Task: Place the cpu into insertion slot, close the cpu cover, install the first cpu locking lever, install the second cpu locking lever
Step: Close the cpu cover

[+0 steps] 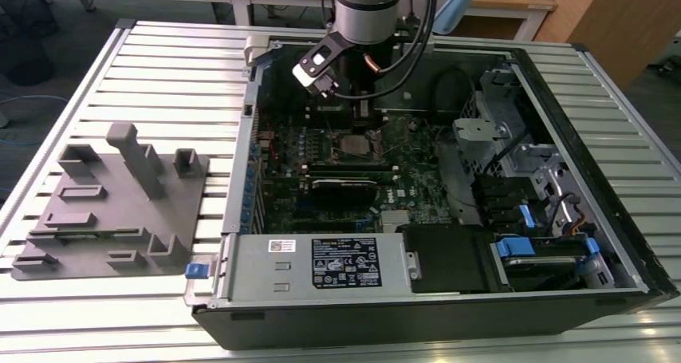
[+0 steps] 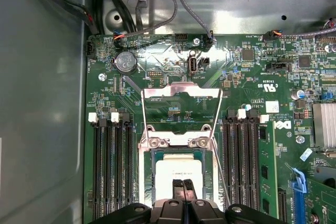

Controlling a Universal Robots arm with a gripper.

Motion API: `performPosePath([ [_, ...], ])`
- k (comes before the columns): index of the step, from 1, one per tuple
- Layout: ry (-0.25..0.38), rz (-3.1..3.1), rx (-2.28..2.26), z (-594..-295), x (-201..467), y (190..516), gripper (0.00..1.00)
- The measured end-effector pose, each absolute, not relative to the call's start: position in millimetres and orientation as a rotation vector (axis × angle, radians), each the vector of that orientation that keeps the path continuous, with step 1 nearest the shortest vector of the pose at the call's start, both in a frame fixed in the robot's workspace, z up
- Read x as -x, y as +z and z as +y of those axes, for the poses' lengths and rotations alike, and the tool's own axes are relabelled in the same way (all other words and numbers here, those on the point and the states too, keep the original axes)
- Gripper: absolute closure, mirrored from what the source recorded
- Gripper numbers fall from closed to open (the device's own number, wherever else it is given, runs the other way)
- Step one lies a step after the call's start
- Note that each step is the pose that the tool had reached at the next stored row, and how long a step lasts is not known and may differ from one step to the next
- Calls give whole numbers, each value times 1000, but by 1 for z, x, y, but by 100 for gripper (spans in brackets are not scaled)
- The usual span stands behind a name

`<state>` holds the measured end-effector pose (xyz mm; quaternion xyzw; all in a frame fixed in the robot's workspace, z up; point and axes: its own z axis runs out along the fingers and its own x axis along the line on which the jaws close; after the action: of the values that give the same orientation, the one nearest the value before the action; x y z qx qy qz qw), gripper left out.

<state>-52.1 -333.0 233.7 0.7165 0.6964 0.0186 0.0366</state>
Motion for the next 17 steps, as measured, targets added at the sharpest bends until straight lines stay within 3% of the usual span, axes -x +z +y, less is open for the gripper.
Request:
performPosePath([
  [17, 57, 2138, -2200, -333, 52, 242, 90],
])
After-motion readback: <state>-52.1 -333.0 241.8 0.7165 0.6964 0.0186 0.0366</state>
